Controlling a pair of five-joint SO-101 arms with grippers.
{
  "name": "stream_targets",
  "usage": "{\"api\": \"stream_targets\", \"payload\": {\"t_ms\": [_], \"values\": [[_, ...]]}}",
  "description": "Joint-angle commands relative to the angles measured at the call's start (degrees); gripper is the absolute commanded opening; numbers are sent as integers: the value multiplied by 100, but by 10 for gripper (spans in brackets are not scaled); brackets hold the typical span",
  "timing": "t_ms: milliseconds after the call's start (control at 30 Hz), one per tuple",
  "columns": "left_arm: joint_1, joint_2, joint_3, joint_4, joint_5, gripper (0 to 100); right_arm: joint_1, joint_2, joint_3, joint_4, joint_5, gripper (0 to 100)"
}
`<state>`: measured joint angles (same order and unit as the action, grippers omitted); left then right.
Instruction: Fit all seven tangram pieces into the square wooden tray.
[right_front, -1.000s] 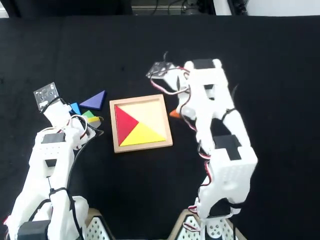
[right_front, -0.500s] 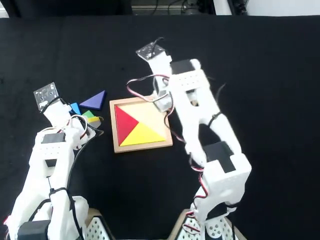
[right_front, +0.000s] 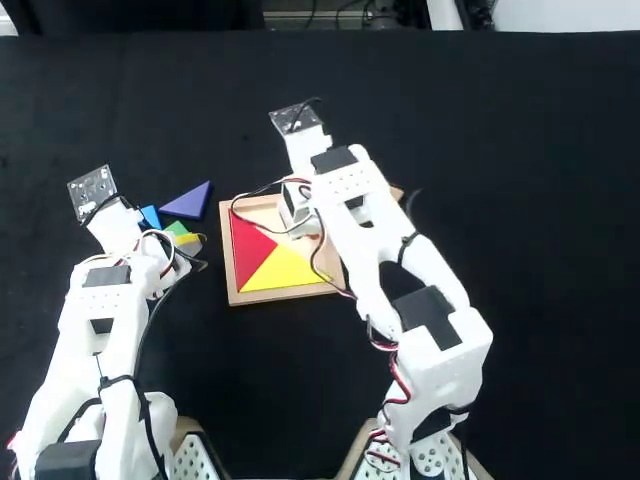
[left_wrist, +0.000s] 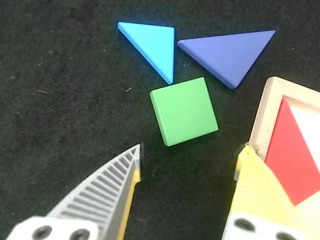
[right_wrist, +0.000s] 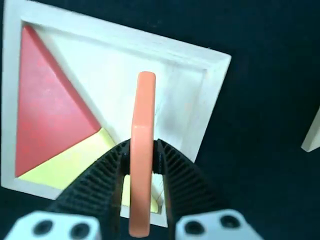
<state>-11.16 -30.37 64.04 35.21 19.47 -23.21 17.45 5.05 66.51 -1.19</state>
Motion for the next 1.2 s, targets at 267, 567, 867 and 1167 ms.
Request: {"api": "stream_targets", "payload": {"t_ms": [267,567,867,1167], "values": [[66,-114,-13,-44,0,306,-273,-163,365,-369,-53,11],[66,-114,-13,-44,0,306,-413,-171,409,-352,-44,129],[66,-114,-13,-44,0,306,-413,-171,409,-378,308,188],[66,-114,-13,-44,0,306,-378,-171,180,-404,1055,188]]}}
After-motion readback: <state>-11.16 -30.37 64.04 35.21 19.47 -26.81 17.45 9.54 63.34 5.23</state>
